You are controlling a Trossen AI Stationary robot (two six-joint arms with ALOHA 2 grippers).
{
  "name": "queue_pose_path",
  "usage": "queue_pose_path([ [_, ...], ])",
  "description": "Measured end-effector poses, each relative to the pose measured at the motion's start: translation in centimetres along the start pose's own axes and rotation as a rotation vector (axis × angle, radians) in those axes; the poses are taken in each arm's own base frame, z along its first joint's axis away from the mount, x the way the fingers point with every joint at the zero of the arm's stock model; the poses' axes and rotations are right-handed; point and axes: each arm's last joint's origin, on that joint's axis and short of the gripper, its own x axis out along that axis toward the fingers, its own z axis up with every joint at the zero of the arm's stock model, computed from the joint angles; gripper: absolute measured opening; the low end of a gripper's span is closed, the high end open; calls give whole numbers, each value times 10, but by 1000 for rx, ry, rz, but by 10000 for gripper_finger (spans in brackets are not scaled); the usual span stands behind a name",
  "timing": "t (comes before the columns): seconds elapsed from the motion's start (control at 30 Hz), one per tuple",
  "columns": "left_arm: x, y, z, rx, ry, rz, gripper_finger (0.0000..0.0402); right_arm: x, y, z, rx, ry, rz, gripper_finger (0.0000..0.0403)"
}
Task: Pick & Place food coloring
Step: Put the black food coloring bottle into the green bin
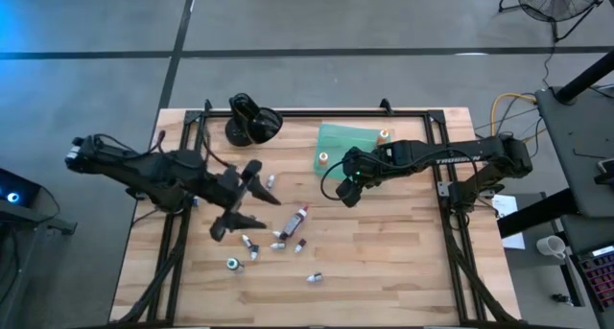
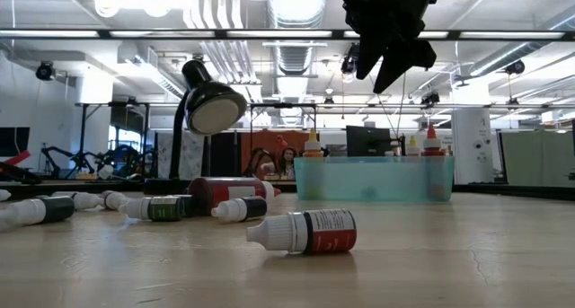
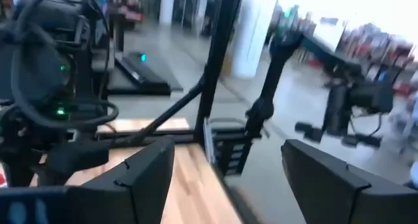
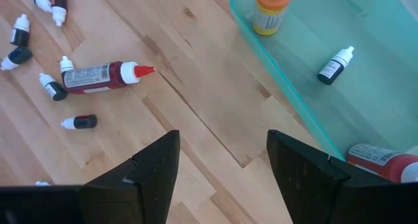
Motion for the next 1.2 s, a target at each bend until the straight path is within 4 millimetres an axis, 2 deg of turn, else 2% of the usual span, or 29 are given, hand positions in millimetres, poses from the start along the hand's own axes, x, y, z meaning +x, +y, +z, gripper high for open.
queue_pose_path([
  [0.2, -35, 15, -44, -35, -21, 55, 255, 0, 0, 0, 0, 0, 0, 224],
  [0.37, -65, 19, -60, -17, -69, 87, 255, 0, 0, 0, 1, -3, 3, 224],
  [0.6, -95, 23, -90, -6, -108, 159, 255, 0, 1, 1, 2, -10, 10, 224],
  [0.9, -119, 28, -125, -3, -180, 294, 255, 0, 1, 1, 2, -13, 13, 224],
  [1.2, -131, 29, -149, 60, -211, 308, 255, 0, 1, 1, 3, -14, 14, 224],
])
